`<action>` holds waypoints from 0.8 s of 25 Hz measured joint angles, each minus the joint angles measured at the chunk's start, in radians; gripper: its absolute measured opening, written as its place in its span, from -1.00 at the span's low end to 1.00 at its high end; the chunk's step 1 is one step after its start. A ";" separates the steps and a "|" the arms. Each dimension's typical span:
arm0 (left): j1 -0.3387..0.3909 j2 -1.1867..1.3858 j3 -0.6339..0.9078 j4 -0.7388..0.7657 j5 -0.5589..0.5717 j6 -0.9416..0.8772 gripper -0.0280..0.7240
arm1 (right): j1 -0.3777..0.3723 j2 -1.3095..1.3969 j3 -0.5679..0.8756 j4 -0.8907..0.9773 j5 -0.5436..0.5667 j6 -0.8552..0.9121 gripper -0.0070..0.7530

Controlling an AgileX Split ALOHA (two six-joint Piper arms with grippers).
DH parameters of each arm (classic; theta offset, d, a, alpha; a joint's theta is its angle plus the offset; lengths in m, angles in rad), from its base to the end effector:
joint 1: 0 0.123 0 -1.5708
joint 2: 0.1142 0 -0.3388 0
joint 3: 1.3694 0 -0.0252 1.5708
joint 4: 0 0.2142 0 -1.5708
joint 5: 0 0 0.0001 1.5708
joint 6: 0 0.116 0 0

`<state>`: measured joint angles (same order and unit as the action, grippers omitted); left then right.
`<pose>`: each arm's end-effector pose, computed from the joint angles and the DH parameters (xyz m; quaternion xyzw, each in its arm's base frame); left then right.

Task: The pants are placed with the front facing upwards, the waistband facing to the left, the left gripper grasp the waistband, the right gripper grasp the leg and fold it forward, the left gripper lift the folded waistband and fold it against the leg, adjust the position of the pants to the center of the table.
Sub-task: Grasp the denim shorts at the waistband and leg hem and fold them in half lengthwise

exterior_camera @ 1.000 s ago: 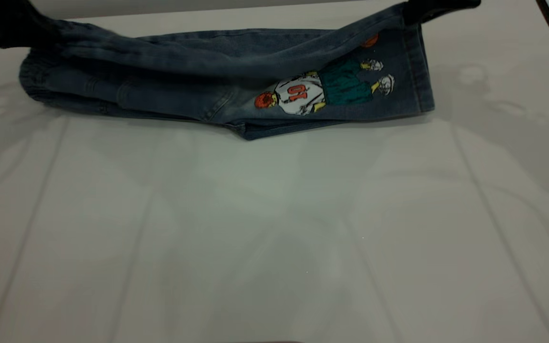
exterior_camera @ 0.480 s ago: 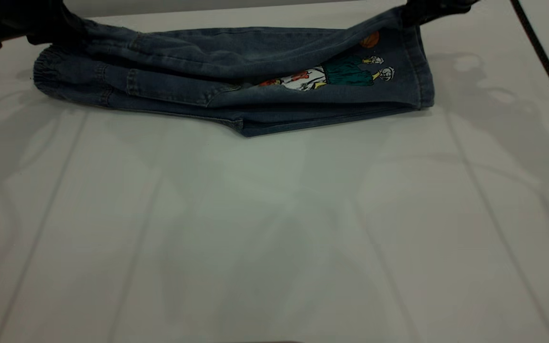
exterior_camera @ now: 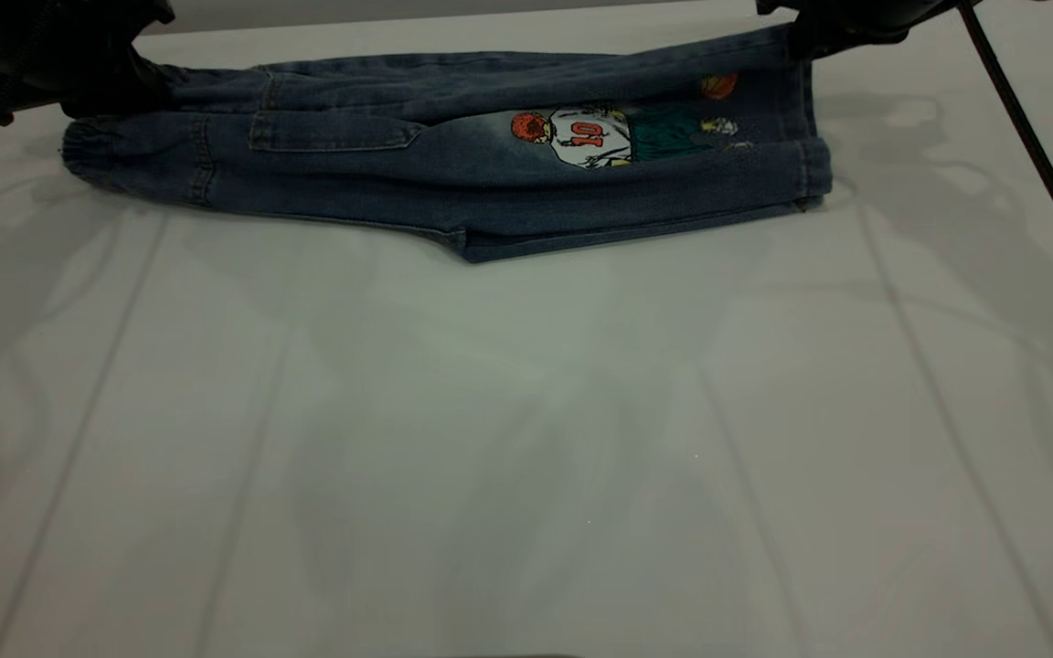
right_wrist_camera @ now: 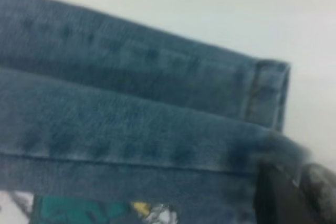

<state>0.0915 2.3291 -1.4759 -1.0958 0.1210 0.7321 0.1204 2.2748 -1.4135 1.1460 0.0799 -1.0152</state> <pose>0.5089 0.0341 0.1260 -0.1892 0.9101 -0.0986 0.3554 0.4934 0.0683 0.1393 -0.0093 0.9274 0.0799 0.3653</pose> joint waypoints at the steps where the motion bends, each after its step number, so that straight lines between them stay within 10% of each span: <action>1: 0.000 0.001 -0.001 0.000 -0.001 0.012 -0.66 | 0.000 0.000 0.000 0.003 -0.007 0.000 -0.83; 13: 0.000 0.008 -0.082 0.005 0.074 0.131 0.44 | 0.000 0.000 -0.024 0.048 0.143 0.000 0.38; 20: 0.000 0.011 -0.289 0.030 0.372 0.198 0.55 | 0.000 0.000 -0.100 0.043 0.390 0.000 0.50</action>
<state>0.0915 2.3404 -1.7645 -1.0655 0.4932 0.9302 0.1204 2.2748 -1.5140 1.1890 0.4695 -1.0152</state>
